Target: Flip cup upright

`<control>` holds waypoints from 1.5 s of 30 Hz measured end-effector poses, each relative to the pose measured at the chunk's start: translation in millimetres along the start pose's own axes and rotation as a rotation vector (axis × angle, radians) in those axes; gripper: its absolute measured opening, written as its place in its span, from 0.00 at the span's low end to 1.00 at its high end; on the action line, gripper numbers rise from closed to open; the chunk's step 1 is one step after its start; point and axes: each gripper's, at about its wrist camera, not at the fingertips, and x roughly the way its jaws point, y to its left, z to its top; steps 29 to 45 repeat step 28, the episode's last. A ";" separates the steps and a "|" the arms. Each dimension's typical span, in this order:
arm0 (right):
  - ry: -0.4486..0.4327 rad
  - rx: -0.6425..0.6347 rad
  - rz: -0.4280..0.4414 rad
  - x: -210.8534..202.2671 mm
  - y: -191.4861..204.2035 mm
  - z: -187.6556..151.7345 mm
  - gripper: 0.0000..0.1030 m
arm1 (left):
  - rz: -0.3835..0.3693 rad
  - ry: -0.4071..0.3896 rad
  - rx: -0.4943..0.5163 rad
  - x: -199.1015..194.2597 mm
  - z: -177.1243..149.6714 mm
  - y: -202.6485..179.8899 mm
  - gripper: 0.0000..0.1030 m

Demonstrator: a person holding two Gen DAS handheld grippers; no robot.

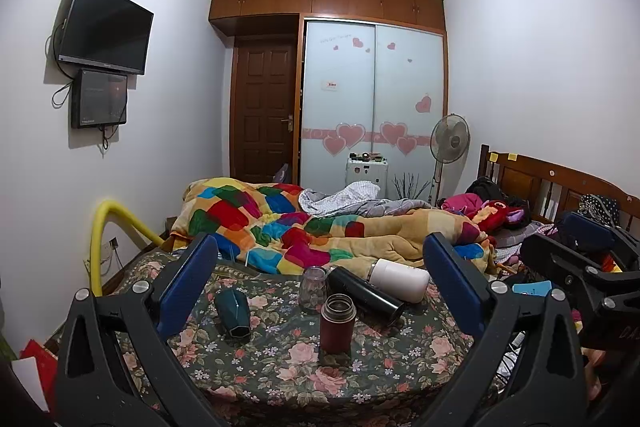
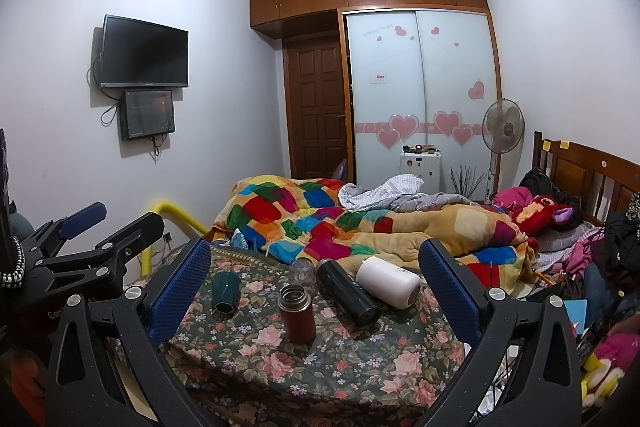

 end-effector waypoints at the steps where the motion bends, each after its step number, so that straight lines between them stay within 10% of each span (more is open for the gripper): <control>1: 0.000 0.000 0.000 0.4 0.5 0.0 1.00 | 0.001 0.000 0.000 0.2 0.2 -0.1 1.00; 45: 0.013 -0.001 -0.003 3.5 -0.4 -0.4 1.00 | -0.015 0.002 -0.021 0.1 3.4 3.6 1.00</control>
